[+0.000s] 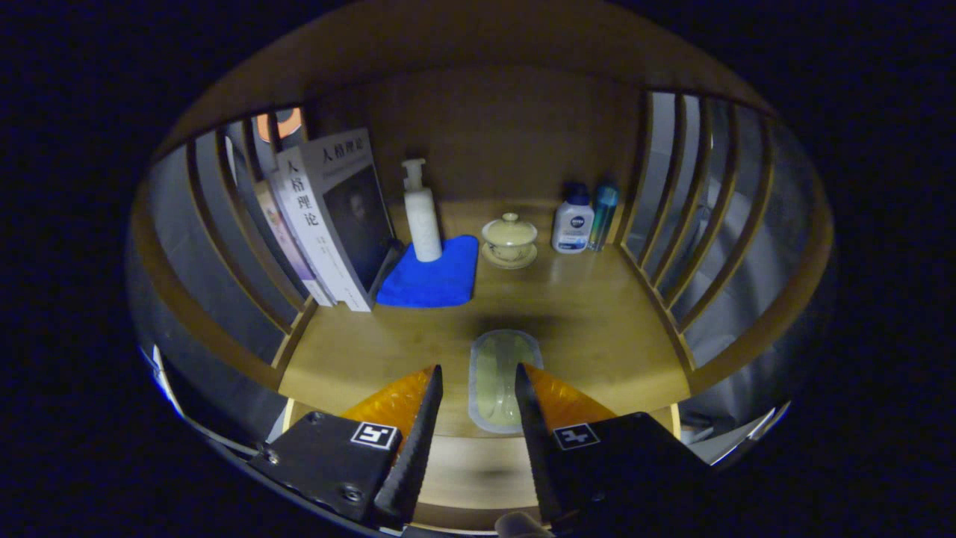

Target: Pull open the drawer, take out the items inside it, and place them on the countertop above the cabinet.

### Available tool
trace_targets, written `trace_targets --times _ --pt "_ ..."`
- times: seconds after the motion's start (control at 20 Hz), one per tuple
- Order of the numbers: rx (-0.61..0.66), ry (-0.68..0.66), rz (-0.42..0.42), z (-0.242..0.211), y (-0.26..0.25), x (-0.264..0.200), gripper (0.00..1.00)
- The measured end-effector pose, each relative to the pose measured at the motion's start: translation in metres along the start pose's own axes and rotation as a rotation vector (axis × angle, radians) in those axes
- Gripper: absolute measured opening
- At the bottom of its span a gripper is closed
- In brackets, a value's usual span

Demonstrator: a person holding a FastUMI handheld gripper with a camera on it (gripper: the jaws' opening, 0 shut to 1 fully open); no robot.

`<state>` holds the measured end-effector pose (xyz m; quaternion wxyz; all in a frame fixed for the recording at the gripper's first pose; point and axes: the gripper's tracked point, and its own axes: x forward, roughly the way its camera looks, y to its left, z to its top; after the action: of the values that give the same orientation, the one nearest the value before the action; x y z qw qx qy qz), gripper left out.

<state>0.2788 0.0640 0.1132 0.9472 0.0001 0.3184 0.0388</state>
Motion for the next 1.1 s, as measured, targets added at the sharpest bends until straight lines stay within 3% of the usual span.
trace_targets --times 0.2,0.4,0.7,0.8,1.1 --pt "-0.017 -0.130 0.018 -0.016 0.004 -0.040 0.64" --pt "-0.020 -0.277 0.028 -0.045 0.005 -0.080 1.00" --pt "-0.008 -0.459 0.064 -0.099 0.003 -0.132 1.00" --pt "-0.019 -0.512 0.039 -0.119 -0.003 -0.145 1.00" --pt "0.007 -0.566 -0.014 -0.195 -0.019 -0.139 1.00"
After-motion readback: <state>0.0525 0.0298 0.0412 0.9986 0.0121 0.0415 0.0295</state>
